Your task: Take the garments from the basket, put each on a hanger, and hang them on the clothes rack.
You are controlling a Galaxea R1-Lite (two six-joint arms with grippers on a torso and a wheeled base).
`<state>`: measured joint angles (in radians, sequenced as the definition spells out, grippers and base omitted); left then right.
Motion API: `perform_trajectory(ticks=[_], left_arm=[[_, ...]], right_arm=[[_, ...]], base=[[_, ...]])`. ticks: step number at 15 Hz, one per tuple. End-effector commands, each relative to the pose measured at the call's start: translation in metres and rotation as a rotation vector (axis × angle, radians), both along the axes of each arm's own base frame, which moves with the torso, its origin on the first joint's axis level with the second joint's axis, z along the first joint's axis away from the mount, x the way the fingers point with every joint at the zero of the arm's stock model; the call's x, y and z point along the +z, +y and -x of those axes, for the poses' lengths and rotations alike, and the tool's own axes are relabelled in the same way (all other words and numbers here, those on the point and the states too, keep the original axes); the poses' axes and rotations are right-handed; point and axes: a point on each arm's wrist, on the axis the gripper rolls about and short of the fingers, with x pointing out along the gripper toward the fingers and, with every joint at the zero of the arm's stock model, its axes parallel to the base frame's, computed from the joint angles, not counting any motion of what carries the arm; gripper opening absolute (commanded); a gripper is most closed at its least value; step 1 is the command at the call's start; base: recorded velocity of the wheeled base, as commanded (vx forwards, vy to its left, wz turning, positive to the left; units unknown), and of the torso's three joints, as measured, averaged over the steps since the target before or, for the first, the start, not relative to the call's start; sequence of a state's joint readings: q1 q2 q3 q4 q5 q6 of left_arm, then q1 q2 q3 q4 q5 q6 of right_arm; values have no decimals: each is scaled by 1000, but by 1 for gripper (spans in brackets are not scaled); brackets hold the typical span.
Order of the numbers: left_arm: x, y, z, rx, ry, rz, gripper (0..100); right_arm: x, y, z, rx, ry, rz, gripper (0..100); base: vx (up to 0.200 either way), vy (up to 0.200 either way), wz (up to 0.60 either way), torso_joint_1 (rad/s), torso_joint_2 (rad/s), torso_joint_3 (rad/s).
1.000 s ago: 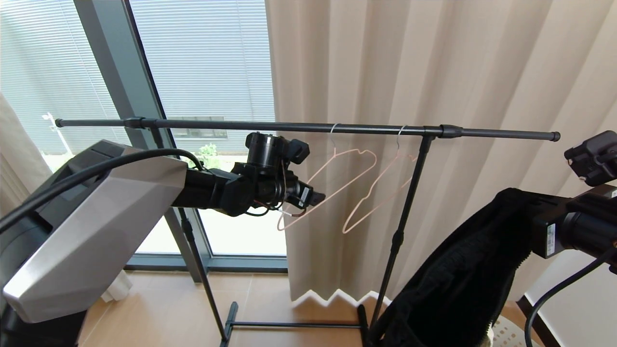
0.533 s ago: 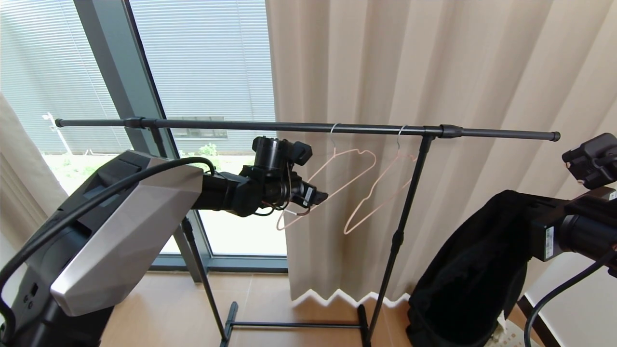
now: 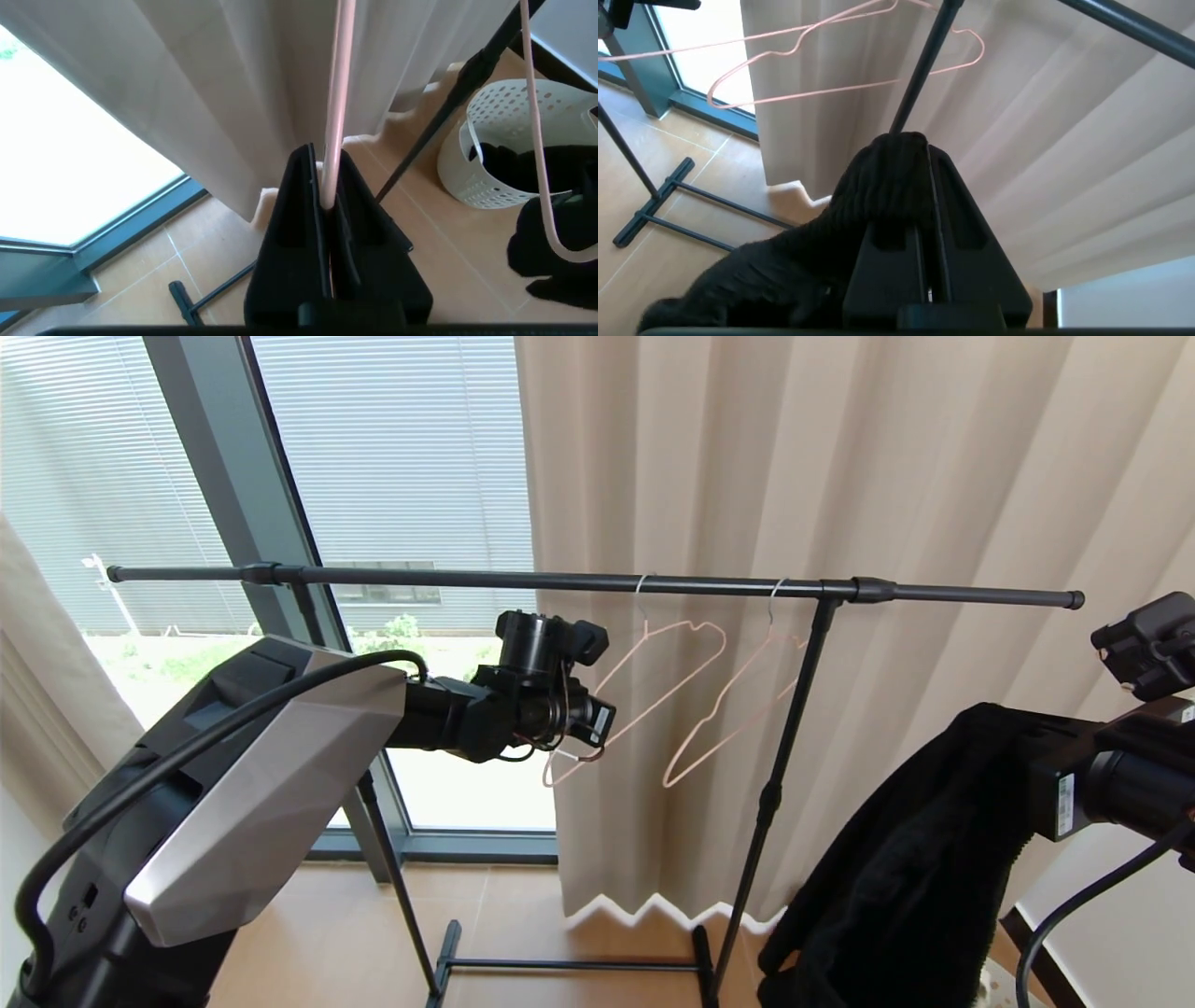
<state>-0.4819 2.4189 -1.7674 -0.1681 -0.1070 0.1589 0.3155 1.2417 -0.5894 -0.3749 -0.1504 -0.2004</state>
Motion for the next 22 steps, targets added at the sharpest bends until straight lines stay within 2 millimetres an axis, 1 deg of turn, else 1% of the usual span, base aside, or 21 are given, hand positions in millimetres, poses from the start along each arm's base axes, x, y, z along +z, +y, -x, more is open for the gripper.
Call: perform_trajectory(ticks=[1,4,6,9,10,11,13,14,15,17,18,19,20,22], left_arm=[[5,0,1,0,-10,8,0],[17,-1,5,-4,-29,20,0],[31,2,12,-7,-44,26,0],[43,9,36,-21,-29,17,0],[52,14,49,-27,-51,31,0],[55,15,53,-28,-62,37,0],[51,28,79,-31,-59,33,0],[52,32,86,-30,-65,38,0],[56,42,102,-26,-86,50,0],[57,55,125,-26,-91,49,0],[57,59,132,-26,-91,46,0],[60,70,151,-25,-95,51,0],[61,76,162,-23,-94,49,0],[60,93,193,-23,-90,47,0]], right_arm=[[0,0,0,1,0,1,0],[0,0,0,1,-3,0,0],[1,0,0,1,-6,-1,0],[2,0,0,1,-9,-2,0],[1,0,0,1,-6,-1,0],[1,0,0,-1,-6,-1,0],[2,-1,2,1,-13,-4,0],[3,-1,3,1,-16,-5,0],[4,-1,3,1,-17,-5,0],[2,0,2,2,-10,-3,0],[1,0,2,5,-7,-2,0],[1,2,2,15,-6,0,0],[2,3,3,20,-10,-1,0],[-2,7,-2,32,16,8,0]], base=[[0,0,0,0,0,0],[0,0,0,0,0,0],[0,0,0,0,0,0],[0,0,0,0,0,0],[0,0,0,0,0,0],[0,0,0,0,0,0],[0,0,0,0,0,0],[0,0,0,0,0,0],[0,0,0,0,0,0],[0,0,0,0,0,0],[0,0,0,0,0,0],[0,0,0,0,0,0],[0,0,0,0,0,0],[0,0,0,0,0,0]])
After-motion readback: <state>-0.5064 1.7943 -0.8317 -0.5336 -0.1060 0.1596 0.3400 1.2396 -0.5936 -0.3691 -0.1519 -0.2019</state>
